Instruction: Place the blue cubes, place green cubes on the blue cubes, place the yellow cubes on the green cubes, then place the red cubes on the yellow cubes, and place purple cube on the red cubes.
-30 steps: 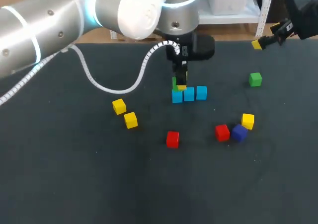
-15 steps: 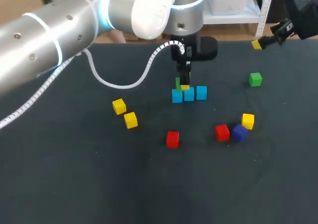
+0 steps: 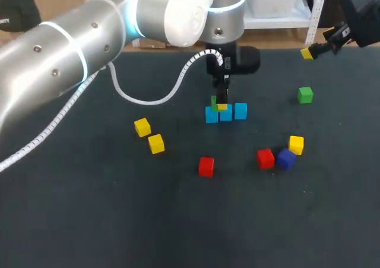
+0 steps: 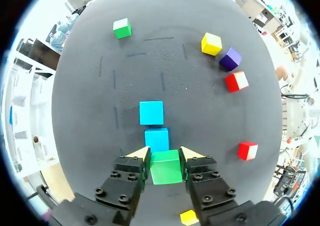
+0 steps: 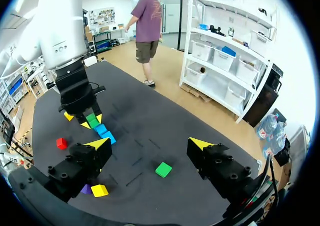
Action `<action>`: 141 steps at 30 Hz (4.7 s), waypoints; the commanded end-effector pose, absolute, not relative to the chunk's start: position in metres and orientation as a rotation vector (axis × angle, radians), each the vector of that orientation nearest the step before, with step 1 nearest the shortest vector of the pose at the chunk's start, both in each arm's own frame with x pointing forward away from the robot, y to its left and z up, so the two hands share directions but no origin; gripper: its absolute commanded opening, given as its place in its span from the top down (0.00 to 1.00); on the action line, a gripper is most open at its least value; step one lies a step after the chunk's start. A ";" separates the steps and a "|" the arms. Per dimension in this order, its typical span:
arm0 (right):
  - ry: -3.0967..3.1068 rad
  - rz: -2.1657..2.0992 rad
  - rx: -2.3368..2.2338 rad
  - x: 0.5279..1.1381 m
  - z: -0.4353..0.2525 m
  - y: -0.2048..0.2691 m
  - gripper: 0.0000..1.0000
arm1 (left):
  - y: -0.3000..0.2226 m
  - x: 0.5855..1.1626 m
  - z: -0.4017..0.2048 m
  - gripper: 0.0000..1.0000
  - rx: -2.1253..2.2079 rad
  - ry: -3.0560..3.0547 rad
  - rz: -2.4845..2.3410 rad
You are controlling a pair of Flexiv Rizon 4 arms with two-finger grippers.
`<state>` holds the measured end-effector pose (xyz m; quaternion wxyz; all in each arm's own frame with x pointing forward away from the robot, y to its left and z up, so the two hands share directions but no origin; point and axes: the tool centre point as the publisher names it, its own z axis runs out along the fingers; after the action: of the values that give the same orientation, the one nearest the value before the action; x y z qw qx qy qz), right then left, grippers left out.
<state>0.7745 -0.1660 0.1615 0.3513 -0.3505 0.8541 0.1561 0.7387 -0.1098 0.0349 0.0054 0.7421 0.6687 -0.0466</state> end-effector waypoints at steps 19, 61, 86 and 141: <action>2.208 0.406 -0.907 0.774 0.161 -0.166 0.00 | -0.111 0.746 0.026 0.98 2.338 2.105 -0.136; 2.208 0.406 -0.907 0.774 0.161 -0.166 0.00 | -0.095 0.755 0.030 0.10 2.240 2.228 -0.093; 2.208 0.406 -0.907 0.774 0.161 -0.166 0.00 | -0.090 0.754 0.032 0.66 2.246 2.222 -0.042; 2.208 0.406 -0.907 0.774 0.161 -0.166 0.00 | -0.091 0.744 0.031 0.74 2.233 2.237 -0.074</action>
<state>0.7745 -0.1660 0.1615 0.3513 -0.3505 0.8541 0.1561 0.7445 -0.0905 0.0314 -0.0113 0.7059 0.7078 -0.0241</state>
